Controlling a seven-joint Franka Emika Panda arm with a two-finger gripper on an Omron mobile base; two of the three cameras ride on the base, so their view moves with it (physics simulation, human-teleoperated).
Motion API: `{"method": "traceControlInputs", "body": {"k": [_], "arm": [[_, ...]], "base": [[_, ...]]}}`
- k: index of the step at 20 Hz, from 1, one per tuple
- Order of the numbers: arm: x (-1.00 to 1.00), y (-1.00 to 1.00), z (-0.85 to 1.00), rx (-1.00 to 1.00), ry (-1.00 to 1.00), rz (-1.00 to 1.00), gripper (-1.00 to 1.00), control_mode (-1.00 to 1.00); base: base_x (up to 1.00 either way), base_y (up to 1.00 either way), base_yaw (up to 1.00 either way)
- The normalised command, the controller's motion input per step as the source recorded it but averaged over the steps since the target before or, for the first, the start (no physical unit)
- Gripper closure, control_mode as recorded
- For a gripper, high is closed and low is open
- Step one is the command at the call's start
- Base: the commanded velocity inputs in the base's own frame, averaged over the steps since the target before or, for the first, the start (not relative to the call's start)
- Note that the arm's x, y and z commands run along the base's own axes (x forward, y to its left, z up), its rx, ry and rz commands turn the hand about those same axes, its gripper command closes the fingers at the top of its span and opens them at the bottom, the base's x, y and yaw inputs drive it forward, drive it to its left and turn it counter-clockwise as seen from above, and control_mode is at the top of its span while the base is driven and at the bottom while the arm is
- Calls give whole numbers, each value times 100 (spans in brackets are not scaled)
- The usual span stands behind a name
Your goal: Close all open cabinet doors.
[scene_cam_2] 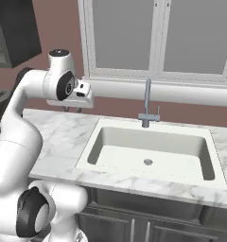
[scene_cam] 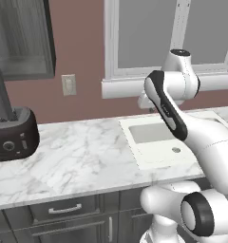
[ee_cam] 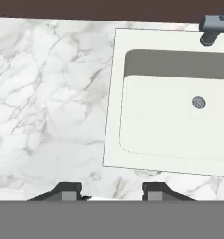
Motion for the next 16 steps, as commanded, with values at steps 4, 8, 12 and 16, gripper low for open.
{"method": "traceControlInputs", "body": {"k": [4, 8, 12, 16], "arm": [[-1, 0, 0, 0, 0, 0, -100, 100], [0, 0, 0, 0, 0, 0, -100, 100], [0, 0, 0, 0, 0, 0, -100, 100], [0, 0, 0, 0, 0, 0, -100, 100]], "base": [[-8, 2, 0], [-11, 63, 0], [-15, 83, 0], [-26, 66, 0]]}}
